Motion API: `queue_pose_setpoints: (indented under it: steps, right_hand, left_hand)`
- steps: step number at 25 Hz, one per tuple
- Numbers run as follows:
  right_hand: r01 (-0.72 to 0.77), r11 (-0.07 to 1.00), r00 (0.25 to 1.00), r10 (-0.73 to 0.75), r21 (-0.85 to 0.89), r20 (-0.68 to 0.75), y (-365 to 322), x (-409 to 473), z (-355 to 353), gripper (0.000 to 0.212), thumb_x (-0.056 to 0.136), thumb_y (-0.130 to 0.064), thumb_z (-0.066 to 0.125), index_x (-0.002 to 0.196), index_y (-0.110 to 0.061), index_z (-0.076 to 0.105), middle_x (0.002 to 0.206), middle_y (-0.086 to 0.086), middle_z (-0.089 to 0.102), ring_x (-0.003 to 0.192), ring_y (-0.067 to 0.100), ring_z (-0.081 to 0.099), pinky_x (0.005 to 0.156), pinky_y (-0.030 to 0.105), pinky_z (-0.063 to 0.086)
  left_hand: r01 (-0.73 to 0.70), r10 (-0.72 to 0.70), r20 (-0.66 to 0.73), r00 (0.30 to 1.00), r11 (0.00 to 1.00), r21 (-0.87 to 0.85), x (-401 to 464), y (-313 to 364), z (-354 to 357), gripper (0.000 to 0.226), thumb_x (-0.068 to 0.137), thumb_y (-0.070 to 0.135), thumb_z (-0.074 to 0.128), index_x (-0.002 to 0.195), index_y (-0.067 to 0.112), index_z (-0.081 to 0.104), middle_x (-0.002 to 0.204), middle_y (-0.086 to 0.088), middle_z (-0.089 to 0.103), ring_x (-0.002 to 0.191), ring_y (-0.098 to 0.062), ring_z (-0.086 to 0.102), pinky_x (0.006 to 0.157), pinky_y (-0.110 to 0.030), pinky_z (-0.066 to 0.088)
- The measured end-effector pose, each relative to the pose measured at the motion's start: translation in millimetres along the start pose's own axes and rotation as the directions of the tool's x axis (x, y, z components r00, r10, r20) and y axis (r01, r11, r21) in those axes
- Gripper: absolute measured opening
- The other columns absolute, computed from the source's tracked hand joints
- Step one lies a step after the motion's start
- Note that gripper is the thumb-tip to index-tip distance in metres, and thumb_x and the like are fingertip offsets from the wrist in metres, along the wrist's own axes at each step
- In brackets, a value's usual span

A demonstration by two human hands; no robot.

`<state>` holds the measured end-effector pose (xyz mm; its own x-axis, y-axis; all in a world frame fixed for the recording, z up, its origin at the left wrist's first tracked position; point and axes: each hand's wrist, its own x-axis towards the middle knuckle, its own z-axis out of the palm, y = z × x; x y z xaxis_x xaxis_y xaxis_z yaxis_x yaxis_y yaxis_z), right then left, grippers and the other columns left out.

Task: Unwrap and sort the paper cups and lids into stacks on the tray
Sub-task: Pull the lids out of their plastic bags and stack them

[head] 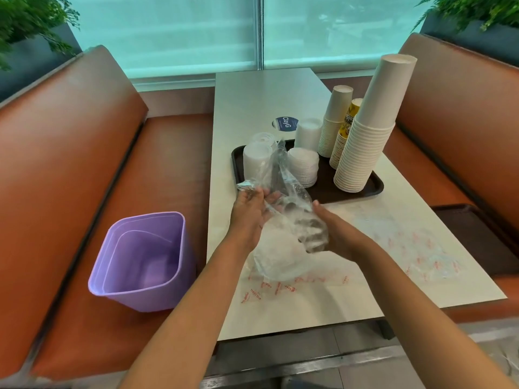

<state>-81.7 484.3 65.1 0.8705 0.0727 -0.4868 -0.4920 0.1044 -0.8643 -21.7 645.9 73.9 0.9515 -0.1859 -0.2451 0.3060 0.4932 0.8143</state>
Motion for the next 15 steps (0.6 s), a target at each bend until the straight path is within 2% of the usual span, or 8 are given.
queue_pose_setpoints:
  steps: [1, 2, 3, 5, 7, 10, 13, 15]
  right_hand:
    - [-0.006, 0.998, 1.0, 0.005, 0.057, 0.024, 4, -1, 6, 0.047, 0.084, -0.055, 0.041, 0.117, -0.023, 0.055, 0.108, 0.001, 0.063, 0.092, 0.027, 0.063, 0.072, 0.037, 0.053]
    - [0.039, 0.988, 0.999, -0.036, 0.146, -0.028, 5, 0, 10, 0.032, 0.092, -0.044, 0.043, 0.109, -0.021, 0.058, 0.101, 0.002, 0.065, 0.086, 0.025, 0.065, 0.069, 0.036, 0.054]
    - [0.122, 0.957, 0.985, -0.085, 0.262, -0.149, 5, 4, 11, 0.019, 0.097, -0.03, 0.045, 0.102, -0.018, 0.059, 0.093, 0.003, 0.065, 0.078, 0.021, 0.064, 0.064, 0.033, 0.054]
    - [0.35, 0.822, 0.873, -0.111, 0.449, -0.476, 3, 11, 2, 0.013, 0.098, -0.01, 0.046, 0.091, -0.016, 0.055, 0.078, 0.002, 0.06, 0.064, 0.015, 0.058, 0.052, 0.025, 0.051]
    - [0.52, 0.718, 0.742, -0.11, 0.463, -0.662, -2, 11, -12, 0.017, 0.097, -0.008, 0.049, 0.083, -0.018, 0.051, 0.064, -0.002, 0.054, 0.051, 0.01, 0.051, 0.042, 0.017, 0.043]
    - [0.516, 0.799, 0.668, -0.148, 0.311, -0.729, -4, 6, -25, 0.018, 0.096, -0.011, 0.053, 0.08, -0.019, 0.052, 0.069, 0.0, 0.051, 0.039, 0.006, 0.045, 0.039, 0.015, 0.036]
    - [0.491, 0.836, 0.71, -0.22, 0.245, -0.669, -5, 2, -31, 0.016, 0.097, -0.014, 0.052, 0.081, -0.016, 0.052, 0.071, 0.002, 0.051, 0.039, 0.007, 0.042, 0.038, 0.016, 0.035]
    - [0.482, 0.85, 0.728, -0.252, 0.215, -0.637, -8, 1, -35, 0.017, 0.097, -0.015, 0.051, 0.081, -0.015, 0.051, 0.069, 0.003, 0.051, 0.039, 0.007, 0.043, 0.038, 0.016, 0.036]
  left_hand:
    - [0.0, -0.001, -0.01, 1.0, 1.0, -0.004, -1, -5, 0, 0.013, 0.1, 0.011, 0.041, 0.089, 0.012, 0.048, 0.093, -0.008, 0.059, 0.083, -0.017, 0.064, 0.081, -0.039, 0.054]
    - [-0.001, 0.002, -0.024, 1.0, 1.0, 0.013, -2, -9, 0, 0.014, 0.1, 0.013, 0.041, 0.088, 0.012, 0.049, 0.094, -0.008, 0.06, 0.083, -0.017, 0.064, 0.084, -0.04, 0.053]
    - [0.0, 0.002, -0.04, 0.999, 0.999, 0.047, -4, -12, -1, 0.017, 0.1, 0.015, 0.04, 0.087, 0.012, 0.051, 0.092, -0.006, 0.061, 0.083, -0.017, 0.064, 0.084, -0.041, 0.053]
    - [0.001, 0.009, -0.08, 0.997, 0.993, 0.121, -7, -15, -9, 0.024, 0.101, 0.018, 0.039, 0.085, 0.015, 0.056, 0.087, -0.002, 0.063, 0.081, -0.018, 0.062, 0.076, -0.036, 0.052]
    - [0.023, -0.006, -0.11, 0.994, 0.989, 0.148, -7, -16, -19, 0.026, 0.101, 0.019, 0.039, 0.087, 0.016, 0.061, 0.085, -0.001, 0.064, 0.078, -0.019, 0.061, 0.07, -0.033, 0.05]
    - [0.071, -0.037, -0.134, 0.99, 0.965, 0.252, -3, -14, -29, 0.017, 0.096, 0.015, 0.048, 0.102, 0.019, 0.064, 0.093, 0.001, 0.065, 0.083, -0.015, 0.059, 0.072, -0.03, 0.047]
    - [0.041, -0.018, -0.057, 0.998, 0.905, 0.424, 1, 0, -23, 0.029, 0.085, 0.038, 0.059, 0.112, 0.029, 0.057, 0.107, 0.004, 0.063, 0.093, -0.01, 0.056, 0.072, -0.025, 0.04]
    - [0.023, -0.093, 0.082, 0.992, 0.788, 0.616, 3, 12, -13, 0.042, 0.083, 0.056, 0.056, 0.112, 0.026, 0.058, 0.102, 0.005, 0.065, 0.088, -0.002, 0.056, 0.07, -0.02, 0.037]
